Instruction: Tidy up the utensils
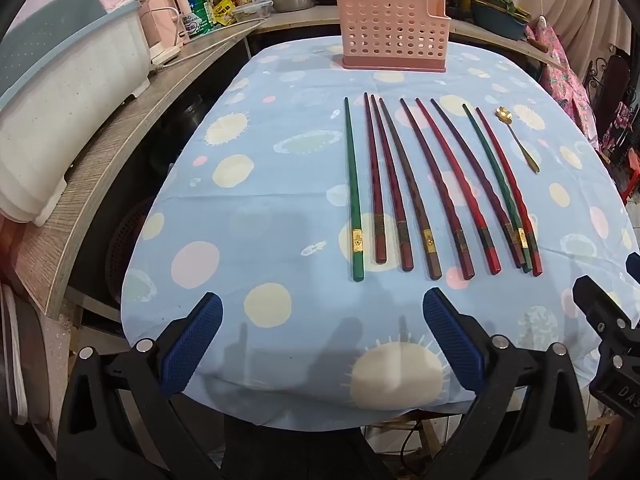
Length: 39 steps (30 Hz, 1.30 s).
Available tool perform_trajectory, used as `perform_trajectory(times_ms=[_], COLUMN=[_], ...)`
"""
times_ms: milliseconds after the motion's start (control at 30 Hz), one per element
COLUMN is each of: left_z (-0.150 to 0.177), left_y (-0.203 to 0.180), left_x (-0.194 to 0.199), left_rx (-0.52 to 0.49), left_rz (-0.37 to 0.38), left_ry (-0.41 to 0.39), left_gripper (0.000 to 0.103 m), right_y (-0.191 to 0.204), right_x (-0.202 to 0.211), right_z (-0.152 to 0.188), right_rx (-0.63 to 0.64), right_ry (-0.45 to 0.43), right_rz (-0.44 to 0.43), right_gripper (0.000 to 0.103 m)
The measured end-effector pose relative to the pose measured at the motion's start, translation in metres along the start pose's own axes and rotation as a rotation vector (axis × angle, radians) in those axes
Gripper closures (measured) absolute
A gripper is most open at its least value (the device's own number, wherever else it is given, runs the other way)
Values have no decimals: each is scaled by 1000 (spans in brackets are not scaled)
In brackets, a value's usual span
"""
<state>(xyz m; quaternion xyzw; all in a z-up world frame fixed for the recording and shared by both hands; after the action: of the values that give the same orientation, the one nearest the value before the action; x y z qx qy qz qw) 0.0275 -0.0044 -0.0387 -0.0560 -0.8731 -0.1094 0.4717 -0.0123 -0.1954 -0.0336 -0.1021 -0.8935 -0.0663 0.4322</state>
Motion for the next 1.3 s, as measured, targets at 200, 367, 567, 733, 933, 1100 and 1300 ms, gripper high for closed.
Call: perform_trajectory(times_ms=[200,367,567,733,933,1100,1300], left_z=[1,2,3,2,2,2,2], left_y=[0,0,1,1,0,1,4], left_x=[0,-2,-3,-3,-3,-3,-3], left_rx=[1,2,1,-1,0,0,7], left_rz=[1,-1,-2,-1,-2,-2,-2], left_ry=[0,0,1,-1,-2,0,-1], left_gripper=[7,7,7,7,7,7,7], right_y=[0,-2,-2,-2,-2,-2,-2], right_x=[0,0,0,-1,-7,-6,-7], right_z=[2,2,1,2,4,3,3], right_rx=[-1,-1,-1,-3,-5,-5,-5], right_ry=[0,1,1,0,1,3,2], right_rz=[0,-2,-3,-3,-6,-7,-7], right_gripper=[7,7,7,7,7,7,7])
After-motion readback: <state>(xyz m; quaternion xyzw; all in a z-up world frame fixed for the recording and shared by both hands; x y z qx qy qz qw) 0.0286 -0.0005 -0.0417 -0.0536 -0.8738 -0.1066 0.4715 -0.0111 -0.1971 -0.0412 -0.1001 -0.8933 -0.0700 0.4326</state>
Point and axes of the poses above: each gripper's, at about its wrist camera, not at the fingertips, and x roughly against the way its jaws point, y to its left, z to its underside, the point moved 5 cm from there along -x, roughly the way its jaws point, and after that the axes turned 4 degrees about -x, right-handed, at the moved point
